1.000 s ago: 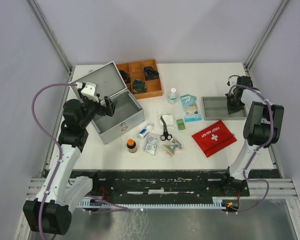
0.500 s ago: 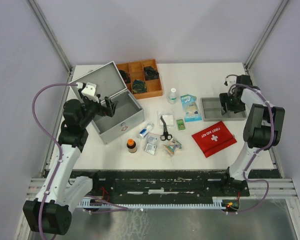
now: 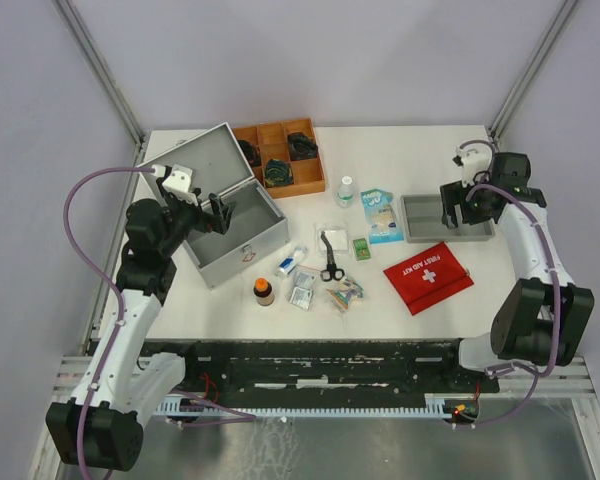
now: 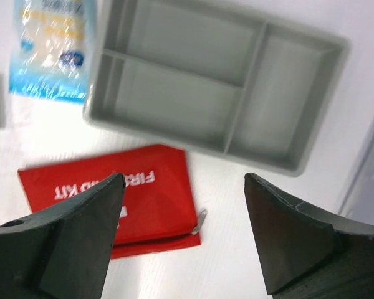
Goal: Organize the medicine kit
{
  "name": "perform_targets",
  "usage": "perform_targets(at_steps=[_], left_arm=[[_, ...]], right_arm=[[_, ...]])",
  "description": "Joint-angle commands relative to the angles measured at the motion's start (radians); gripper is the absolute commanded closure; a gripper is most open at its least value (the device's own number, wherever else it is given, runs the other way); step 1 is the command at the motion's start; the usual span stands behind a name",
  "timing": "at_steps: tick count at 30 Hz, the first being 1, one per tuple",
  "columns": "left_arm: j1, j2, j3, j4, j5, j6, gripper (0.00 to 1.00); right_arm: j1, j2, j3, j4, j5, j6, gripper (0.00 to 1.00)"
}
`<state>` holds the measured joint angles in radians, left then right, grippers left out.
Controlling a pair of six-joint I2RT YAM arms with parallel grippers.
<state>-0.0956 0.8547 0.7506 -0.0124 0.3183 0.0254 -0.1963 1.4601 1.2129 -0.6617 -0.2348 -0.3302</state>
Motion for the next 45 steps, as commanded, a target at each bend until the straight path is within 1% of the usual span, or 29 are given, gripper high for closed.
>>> perform_targets(at_steps=[1,6,11,19,24,28,31,35,39,42,43,44,45], left_arm=[[0.004,-0.018,0.021,0.032,0.025,0.039,0.01],[0.004,-0.021,0.021,0.032,0.021,0.042,0.01],[0.004,-0.026,0.02,0.033,0.016,0.044,0.01],[0.005,-0.032,0.022,0.027,0.019,0.039,0.01],[0.005,-0.025,0.021,0.028,0.026,0.037,0.01],[0.005,-0.022,0.019,0.029,0.028,0.038,0.01],[0.005,-0.019,0.018,0.031,0.031,0.038,0.01],[0.005,-0.019,0.016,0.032,0.032,0.038,0.01],[0.004,-0.019,0.015,0.033,0.033,0.038,0.01],[0.005,-0.019,0.013,0.035,0.033,0.038,0.01],[0.005,-0.02,0.013,0.035,0.034,0.039,0.01],[0.005,-0.021,0.014,0.034,0.035,0.038,0.01],[0.005,-0.021,0.015,0.034,0.035,0.038,0.01]], right_arm=[[0.006,-0.075,-0.116,-0.054,-0.132,-0.099,0.15],[0.01,-0.111,-0.207,-0.067,-0.181,-0.17,0.18],[0.011,-0.064,-0.246,-0.065,-0.16,-0.207,0.19],[-0.003,0.068,-0.245,-0.085,0.013,-0.253,0.23],[-0.06,0.136,-0.221,-0.131,-0.002,-0.288,0.24],[-0.079,0.182,-0.194,-0.158,-0.029,-0.301,0.26],[-0.086,0.231,-0.163,-0.176,-0.055,-0.294,0.33],[-0.086,0.251,-0.145,-0.176,-0.099,-0.282,0.49],[-0.086,0.234,-0.139,-0.172,-0.133,-0.28,0.69],[-0.085,0.221,-0.127,-0.175,-0.159,-0.286,0.89],[-0.085,0.215,-0.121,-0.181,-0.176,-0.288,0.94],[-0.086,0.207,-0.115,-0.187,-0.192,-0.29,0.99],[-0.085,0.199,-0.111,-0.195,-0.209,-0.293,0.99]])
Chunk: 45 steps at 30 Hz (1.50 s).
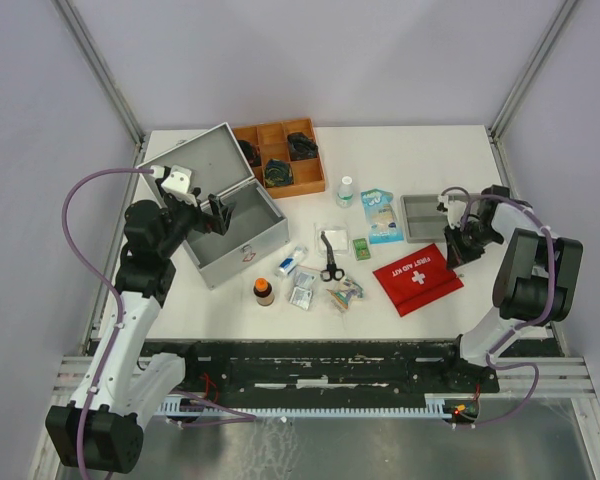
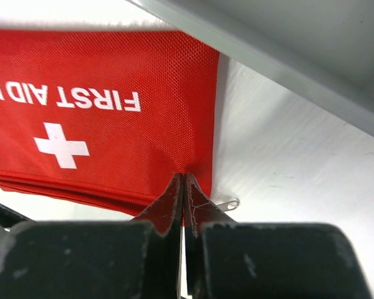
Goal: Organize the medicine kit
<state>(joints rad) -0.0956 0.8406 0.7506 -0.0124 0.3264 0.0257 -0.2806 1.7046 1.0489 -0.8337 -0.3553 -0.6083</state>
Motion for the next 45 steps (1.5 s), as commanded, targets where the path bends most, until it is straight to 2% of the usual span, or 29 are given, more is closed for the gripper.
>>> perform_targets(at_steps=[1,7,9,12,15,20,25,28,35,45], left_arm=[[0.005,-0.007,0.015,0.034,0.026,0.037,0.01],[0.005,-0.008,0.013,0.035,0.028,0.036,0.01],[0.005,-0.008,0.013,0.034,0.03,0.036,0.01],[0.006,-0.009,0.013,0.034,0.031,0.036,0.01],[0.005,-0.009,0.012,0.036,0.032,0.036,0.01],[0.005,-0.009,0.009,0.037,0.04,0.035,0.01],[0.005,-0.006,0.006,0.043,0.048,0.033,0.01],[0.005,-0.008,0.003,0.045,0.05,0.034,0.01],[0.005,-0.007,0.004,0.046,0.049,0.034,0.01],[0.005,0.001,0.003,0.049,0.051,0.033,0.01]], right_arm=[[0.0,-0.054,0.064,-0.035,-0.109,-0.024,0.99],[0.0,-0.09,0.107,-0.107,-0.156,-0.062,0.99],[0.0,-0.084,0.11,-0.103,-0.125,-0.058,0.95],[-0.001,-0.073,0.098,-0.123,-0.106,-0.09,0.75],[-0.001,-0.112,0.037,-0.109,-0.087,-0.142,0.6],[0.001,-0.172,-0.046,0.01,0.087,0.058,0.31],[0.002,-0.2,-0.073,0.042,0.126,0.199,0.12],[0.008,-0.189,-0.078,0.07,0.19,0.227,0.09],[0.015,-0.156,-0.095,0.033,0.237,0.239,0.1],[0.026,-0.141,-0.106,-0.03,0.125,0.193,0.12]])
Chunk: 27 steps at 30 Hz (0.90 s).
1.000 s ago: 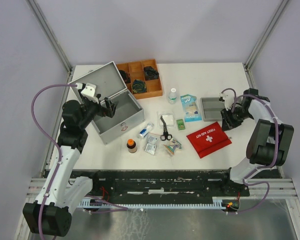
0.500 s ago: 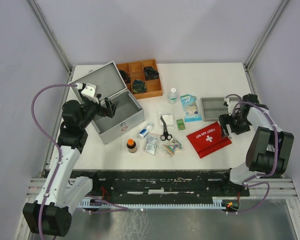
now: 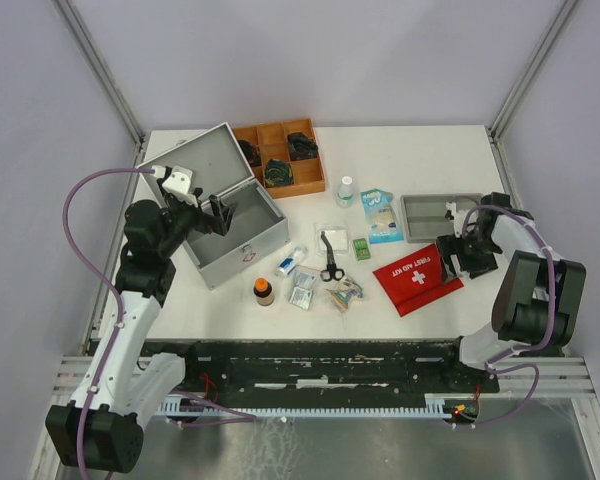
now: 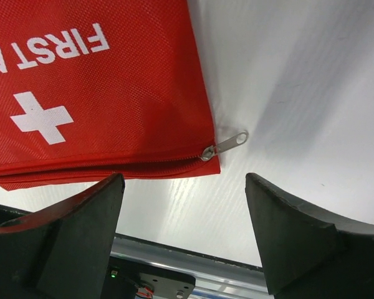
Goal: Organize the medicine kit
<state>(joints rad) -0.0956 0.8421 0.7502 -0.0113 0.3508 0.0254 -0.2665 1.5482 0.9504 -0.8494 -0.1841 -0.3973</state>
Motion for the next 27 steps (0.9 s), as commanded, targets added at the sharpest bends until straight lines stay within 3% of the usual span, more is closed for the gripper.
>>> perform_targets(at_steps=[1,8,16,27], left_arm=[[0.005,0.001,0.003,0.049,0.027,0.034,0.01],[0.005,0.006,0.003,0.051,0.027,0.034,0.01],[0.005,0.006,0.001,0.05,0.019,0.041,0.01],[0.005,0.001,0.001,0.051,0.017,0.043,0.01]], right_arm=[[0.018,0.024,-0.004,-0.01,-0.049,-0.016,0.13],[0.076,0.064,0.004,0.052,0.004,0.025,0.2],[0.127,0.032,-0.051,0.142,0.139,-0.017,0.42],[0.129,0.109,0.003,0.126,0.056,-0.263,0.7]])
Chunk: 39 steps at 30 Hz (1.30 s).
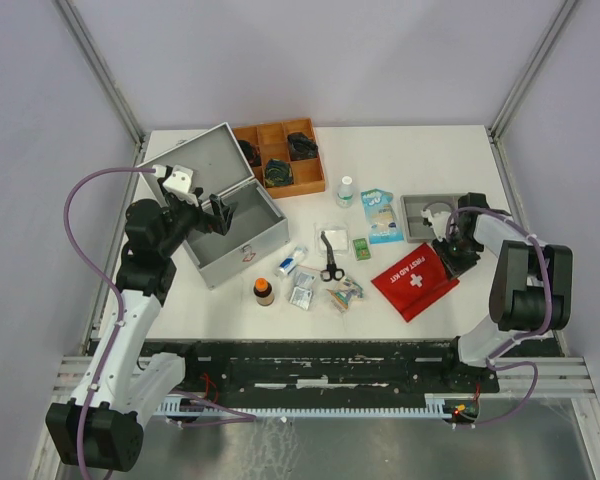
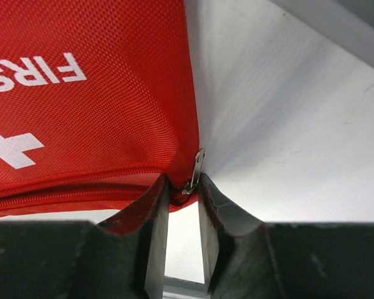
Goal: Organize the medicine kit
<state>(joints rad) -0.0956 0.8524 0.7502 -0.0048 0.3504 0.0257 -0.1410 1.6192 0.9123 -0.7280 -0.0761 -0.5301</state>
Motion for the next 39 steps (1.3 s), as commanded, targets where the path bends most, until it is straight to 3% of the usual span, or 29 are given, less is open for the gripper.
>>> perform_targets(at_steps=[1,8,23,33,39], left_arm=[[0.005,-0.01,0.001,0.044,0.016,0.043,0.01],[0.006,-0.011,0.001,0.042,0.016,0.045,0.01],[0.005,-0.003,0.009,0.041,0.04,0.036,0.01],[-0.014,0.037,0.049,0.022,0.244,0.069,0.01],[-0.131,0.107,0.131,-0.028,0.311,0.108,0.01]], right_arm=[[0.003,0.047,0.054,0.001,-0.062,-0.153,0.74],[0.004,0.087,0.148,-0.029,-0.12,-0.22,0.99],[0.004,-0.141,0.278,-0.293,-0.341,-0.436,0.99],[0.009,-0.258,0.423,-0.464,-0.491,-0.521,0.99],[0.089,-0.325,0.472,-0.486,-0.611,-0.485,0.99]])
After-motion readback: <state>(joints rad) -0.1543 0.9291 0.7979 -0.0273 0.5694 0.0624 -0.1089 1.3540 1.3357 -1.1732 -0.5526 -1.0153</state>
